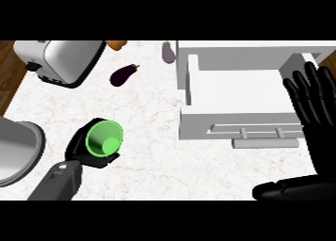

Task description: Pick up the cup, place it into the drawer and close the drawer

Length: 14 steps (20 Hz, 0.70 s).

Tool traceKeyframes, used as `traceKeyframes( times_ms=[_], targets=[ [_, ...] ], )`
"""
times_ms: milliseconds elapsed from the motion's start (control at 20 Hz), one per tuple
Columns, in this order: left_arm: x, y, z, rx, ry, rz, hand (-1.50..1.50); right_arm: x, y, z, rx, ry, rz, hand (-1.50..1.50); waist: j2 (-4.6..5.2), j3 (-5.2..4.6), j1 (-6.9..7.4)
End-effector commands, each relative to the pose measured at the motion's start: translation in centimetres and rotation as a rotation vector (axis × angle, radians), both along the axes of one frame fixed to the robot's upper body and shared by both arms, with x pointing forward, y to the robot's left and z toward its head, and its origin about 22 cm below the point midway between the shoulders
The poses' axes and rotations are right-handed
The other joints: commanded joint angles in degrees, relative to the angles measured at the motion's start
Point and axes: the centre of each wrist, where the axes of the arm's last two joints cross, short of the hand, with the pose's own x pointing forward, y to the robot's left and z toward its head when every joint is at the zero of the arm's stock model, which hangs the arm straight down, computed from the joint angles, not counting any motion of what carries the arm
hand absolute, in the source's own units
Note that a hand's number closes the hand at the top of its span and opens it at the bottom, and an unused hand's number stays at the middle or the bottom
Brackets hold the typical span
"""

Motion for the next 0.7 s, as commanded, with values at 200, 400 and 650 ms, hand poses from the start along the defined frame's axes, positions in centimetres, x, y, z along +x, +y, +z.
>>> traceKeyframes(
  times_ms=[200,400,650],
  targets=[
    [-0.4,0.0,-0.2,-0.096,-0.191,0.019,1.5,0.4,-1.0,-0.3,-0.007,-0.013,-0.005,-1.5,0.1,0.01,0.07],
    [-2.5,1.1,-1.1,-0.026,-0.224,0.314,1.5,0.8,-1.1,1.1,-0.002,-0.015,-0.062,-1.5,-0.21,0.05,1.2],
    [-0.7,1.1,0.5,-0.041,-0.292,0.444,1.5,-0.2,-1.2,0.9,0.004,-0.017,-0.025,-1.5,-0.28,0.09,0.7]
  ],
)
